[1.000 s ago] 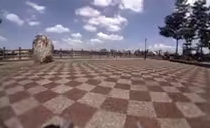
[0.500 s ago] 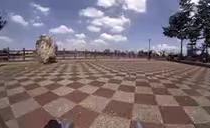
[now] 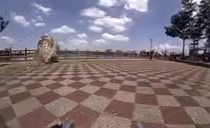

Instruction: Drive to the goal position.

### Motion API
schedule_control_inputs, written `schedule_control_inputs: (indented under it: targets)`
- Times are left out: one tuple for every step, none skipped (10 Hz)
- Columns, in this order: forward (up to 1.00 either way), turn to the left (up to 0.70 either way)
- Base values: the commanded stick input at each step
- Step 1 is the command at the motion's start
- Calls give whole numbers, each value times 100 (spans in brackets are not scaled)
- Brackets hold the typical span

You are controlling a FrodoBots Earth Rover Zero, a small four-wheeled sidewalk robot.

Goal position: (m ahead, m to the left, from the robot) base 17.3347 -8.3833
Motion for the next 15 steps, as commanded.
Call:
schedule_control_inputs:
  targets:
    - [-70, 27]
    - [-55, 31]
    - [-5, 44]
    - [0, 45]
    - [0, 45]
    - [45, 33]
    - [70, 27]
    - [70, 16]
    - [70, 0]
    - [70, 0]
    - [70, 0]
    - [70, 0]
    - [70, 0]
    - [70, 0]
    - [70, 0]
